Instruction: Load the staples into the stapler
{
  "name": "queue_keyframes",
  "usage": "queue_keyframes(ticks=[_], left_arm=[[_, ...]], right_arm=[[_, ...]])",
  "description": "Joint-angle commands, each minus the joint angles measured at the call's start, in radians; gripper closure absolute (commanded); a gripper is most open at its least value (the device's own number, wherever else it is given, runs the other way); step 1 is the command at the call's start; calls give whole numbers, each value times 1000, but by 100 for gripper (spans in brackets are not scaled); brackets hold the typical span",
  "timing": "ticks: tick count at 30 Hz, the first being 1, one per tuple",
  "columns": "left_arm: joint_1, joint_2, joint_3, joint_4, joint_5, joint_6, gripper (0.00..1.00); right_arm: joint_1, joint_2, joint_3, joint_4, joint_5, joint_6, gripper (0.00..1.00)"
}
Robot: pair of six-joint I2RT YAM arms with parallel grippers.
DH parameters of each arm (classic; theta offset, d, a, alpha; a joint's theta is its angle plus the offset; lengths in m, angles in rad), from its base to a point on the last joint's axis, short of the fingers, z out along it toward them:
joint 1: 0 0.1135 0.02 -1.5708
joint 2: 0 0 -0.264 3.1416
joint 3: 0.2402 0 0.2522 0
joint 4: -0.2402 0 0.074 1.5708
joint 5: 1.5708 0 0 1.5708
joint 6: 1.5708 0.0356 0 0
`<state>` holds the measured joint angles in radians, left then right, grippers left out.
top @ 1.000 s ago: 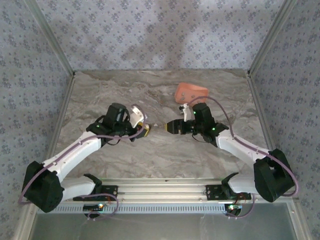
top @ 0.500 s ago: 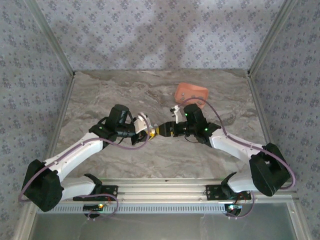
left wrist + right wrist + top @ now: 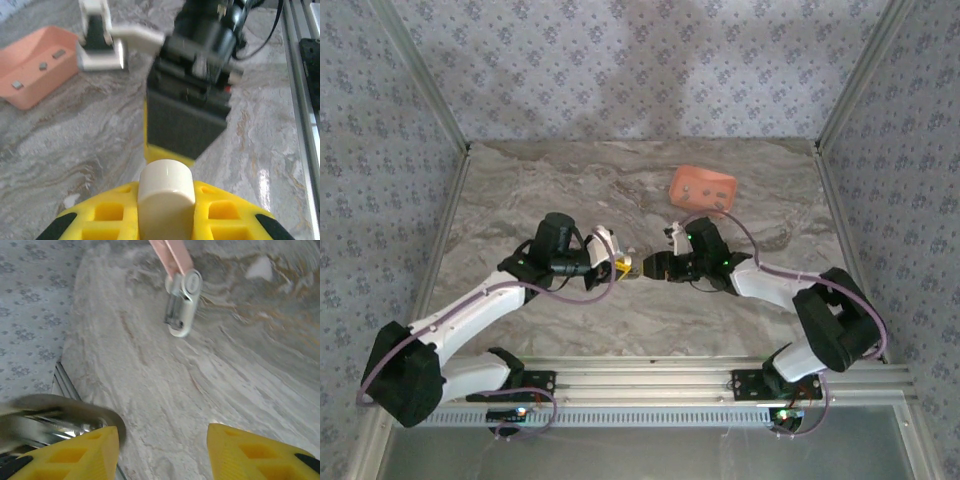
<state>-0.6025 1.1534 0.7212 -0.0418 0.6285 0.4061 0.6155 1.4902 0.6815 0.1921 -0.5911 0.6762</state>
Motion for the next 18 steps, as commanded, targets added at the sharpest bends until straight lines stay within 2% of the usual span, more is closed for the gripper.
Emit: queue_keyframes(ticks=[1,5,7,10,12,15,18], left_arm=[[-6,-32,-5,108,50,-32,96],[-6,-33,3,76,42,-24,96],[-6,-34,5,76,47,-28,96],[-5,-32,7,94,74,-45,96],[-5,-26,10,104,104,-53,96],[-6,-15,44,63,173,-35,96],[-6,-2,61,57,241,-15,96]], right_arm=[[-8,0,-20,31,1,9,48],[-55,-88,-61,34,6,-39,44],[-75,-158,-73,9,8,-127,43],[-88,-273,-72,-51,21,-301,40],[-88,-342,-73,-68,41,-441,34],[-71,-424,-103,-20,-9,-680,27],[-23,-471,-127,5,-8,-884,22]])
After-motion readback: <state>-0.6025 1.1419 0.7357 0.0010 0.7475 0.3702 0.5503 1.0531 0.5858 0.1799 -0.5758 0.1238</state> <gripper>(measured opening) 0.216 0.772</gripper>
